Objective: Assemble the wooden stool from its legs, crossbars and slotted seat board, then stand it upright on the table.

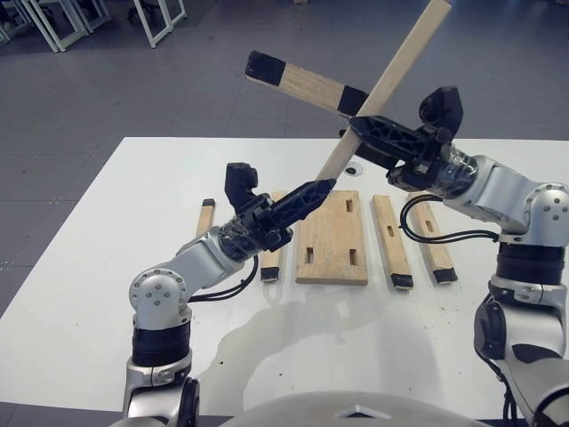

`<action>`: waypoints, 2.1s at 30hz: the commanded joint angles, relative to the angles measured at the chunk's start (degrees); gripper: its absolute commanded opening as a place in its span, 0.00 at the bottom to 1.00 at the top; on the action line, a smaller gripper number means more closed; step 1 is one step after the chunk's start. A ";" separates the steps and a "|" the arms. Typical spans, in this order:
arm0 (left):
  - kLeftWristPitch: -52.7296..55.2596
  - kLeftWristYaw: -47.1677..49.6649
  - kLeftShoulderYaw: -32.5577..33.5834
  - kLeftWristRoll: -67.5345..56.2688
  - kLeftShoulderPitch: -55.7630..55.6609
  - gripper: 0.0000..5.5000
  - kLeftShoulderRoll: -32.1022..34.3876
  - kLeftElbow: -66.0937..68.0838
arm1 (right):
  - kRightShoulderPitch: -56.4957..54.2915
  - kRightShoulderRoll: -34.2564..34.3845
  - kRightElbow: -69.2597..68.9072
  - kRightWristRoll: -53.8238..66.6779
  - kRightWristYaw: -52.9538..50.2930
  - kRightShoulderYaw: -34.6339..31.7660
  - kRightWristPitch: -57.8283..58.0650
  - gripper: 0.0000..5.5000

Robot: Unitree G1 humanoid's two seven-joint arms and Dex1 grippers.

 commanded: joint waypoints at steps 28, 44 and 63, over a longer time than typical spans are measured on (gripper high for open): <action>-21.66 -8.46 -44.33 87.23 -10.35 0.58 23.10 7.29 | 2.90 -9.87 1.78 -21.42 16.60 -4.37 -1.82 0.37; -36.15 -28.42 -40.41 93.58 9.03 0.58 44.88 0.51 | 7.80 -7.82 -1.18 -48.78 26.46 4.38 -22.64 0.37; -55.63 -31.77 -35.12 98.67 7.05 0.58 42.71 20.54 | 7.57 0.15 14.58 -72.72 47.52 17.34 -49.10 0.37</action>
